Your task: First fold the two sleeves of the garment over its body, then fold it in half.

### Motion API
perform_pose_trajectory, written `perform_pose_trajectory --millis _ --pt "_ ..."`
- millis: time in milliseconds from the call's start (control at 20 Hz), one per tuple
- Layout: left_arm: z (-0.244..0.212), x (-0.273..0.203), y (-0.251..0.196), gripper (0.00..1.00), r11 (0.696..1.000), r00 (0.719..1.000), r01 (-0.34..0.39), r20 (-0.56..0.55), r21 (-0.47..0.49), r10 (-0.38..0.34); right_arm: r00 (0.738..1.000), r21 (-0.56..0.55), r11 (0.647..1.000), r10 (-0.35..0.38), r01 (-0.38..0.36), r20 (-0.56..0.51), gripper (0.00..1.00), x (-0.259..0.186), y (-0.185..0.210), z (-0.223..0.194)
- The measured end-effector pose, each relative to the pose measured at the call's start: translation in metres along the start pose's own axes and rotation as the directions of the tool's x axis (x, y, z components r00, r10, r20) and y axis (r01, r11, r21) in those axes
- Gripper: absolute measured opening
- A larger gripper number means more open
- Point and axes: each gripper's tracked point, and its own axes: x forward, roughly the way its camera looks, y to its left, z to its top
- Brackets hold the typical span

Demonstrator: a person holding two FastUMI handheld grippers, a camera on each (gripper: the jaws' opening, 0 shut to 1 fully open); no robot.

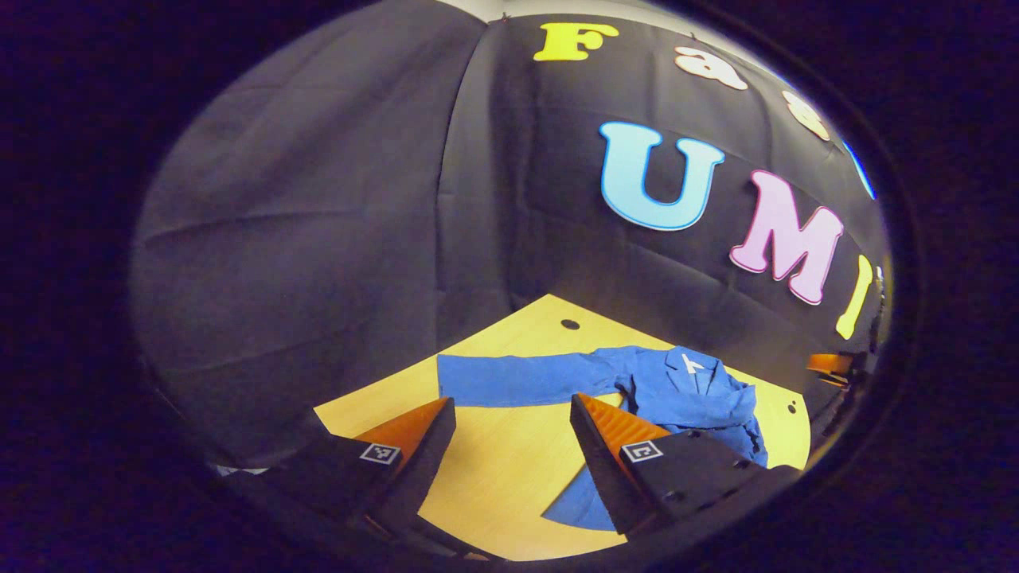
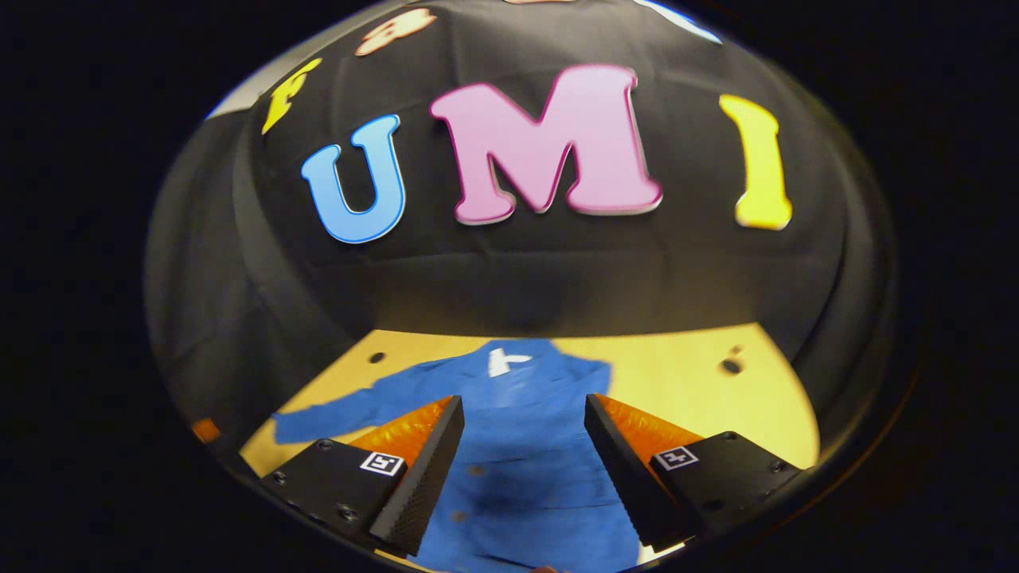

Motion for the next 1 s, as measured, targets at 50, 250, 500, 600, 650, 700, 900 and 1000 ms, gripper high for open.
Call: perform_pose_trajectory --millis 50,250,500,600,650,700,900,1000 --pt "-0.003 0.02 0.011 0.84 0.999 0.998 -0.039 -0.056 0.024 0.04 0.998 -0.037 0.998 -0.05 0.051 0.031 0.97 -0.02 -0.019 0.009" --pt "-0.007 0.09 0.042 0.86 0.985 0.967 -0.146 -0.198 0.092 0.162 0.964 -0.057 0.975 -0.204 0.216 0.169 0.97 -0.107 -0.074 0.042" --pt "-0.024 0.152 0.029 0.86 0.969 0.911 -0.177 -0.344 0.175 0.228 0.894 -0.117 0.897 -0.399 0.427 0.204 0.96 -0.169 -0.127 0.028" --pt "-0.032 0.164 0.027 0.86 0.971 0.893 -0.167 -0.391 0.17 0.222 0.895 -0.096 0.898 -0.409 0.429 0.178 0.96 -0.182 -0.122 0.022" --pt "-0.036 0.167 0.03 0.86 0.976 0.881 -0.156 -0.425 0.15 0.207 0.891 -0.099 0.893 -0.42 0.44 0.172 0.96 -0.184 -0.122 0.023" --pt "-0.039 0.174 0.038 0.86 0.98 0.869 -0.149 -0.456 0.131 0.193 0.884 -0.102 0.883 -0.44 0.458 0.161 0.96 -0.189 -0.123 0.02" --pt "-0.039 0.188 0.043 0.86 0.984 0.853 -0.159 -0.492 0.076 0.176 0.876 -0.114 0.874 -0.451 0.472 0.169 0.96 -0.211 -0.113 0.013" --pt "-0.036 0.191 0.046 0.84 0.986 0.85 -0.145 -0.498 0.087 0.169 0.881 -0.114 0.877 -0.452 0.468 0.138 0.96 -0.213 -0.111 0.003"
